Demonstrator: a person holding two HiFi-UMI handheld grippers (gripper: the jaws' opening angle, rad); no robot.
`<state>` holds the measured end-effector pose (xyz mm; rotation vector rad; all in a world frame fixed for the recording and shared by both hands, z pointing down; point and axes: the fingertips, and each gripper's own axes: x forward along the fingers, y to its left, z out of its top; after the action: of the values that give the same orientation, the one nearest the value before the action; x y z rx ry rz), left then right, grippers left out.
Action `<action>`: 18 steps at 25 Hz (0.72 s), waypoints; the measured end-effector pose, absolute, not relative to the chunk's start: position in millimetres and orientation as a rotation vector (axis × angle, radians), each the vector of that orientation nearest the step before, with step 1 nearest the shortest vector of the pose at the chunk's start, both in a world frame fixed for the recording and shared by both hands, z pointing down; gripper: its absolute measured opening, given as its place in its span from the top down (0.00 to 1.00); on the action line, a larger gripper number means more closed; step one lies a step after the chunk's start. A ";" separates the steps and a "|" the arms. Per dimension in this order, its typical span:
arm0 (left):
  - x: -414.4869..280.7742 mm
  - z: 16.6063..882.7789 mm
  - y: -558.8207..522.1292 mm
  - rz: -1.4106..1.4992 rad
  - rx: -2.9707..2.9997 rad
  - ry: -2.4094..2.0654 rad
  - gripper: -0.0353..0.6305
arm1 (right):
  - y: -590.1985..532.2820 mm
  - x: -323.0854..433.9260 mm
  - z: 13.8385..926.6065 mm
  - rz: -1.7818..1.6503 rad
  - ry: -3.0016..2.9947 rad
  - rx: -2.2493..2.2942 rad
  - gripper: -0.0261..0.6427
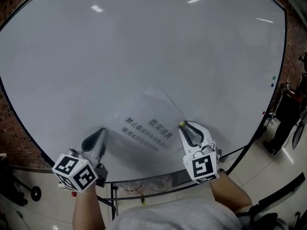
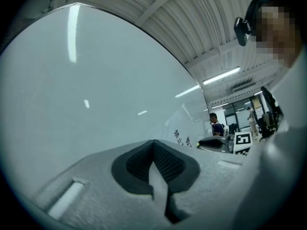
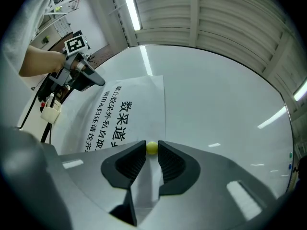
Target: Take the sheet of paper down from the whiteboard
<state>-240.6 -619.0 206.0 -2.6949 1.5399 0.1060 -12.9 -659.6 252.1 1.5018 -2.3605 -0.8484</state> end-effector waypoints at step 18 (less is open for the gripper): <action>-281.1 243.9 -598.1 0.049 -2.602 1.728 0.94 | -654.8 -17.7 271.3 -0.854 -2.340 1.496 0.84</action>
<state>-281.1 -598.1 243.9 -2.6015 1.7284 0.0495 -17.7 -654.8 271.3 1.4964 -2.3399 -0.8543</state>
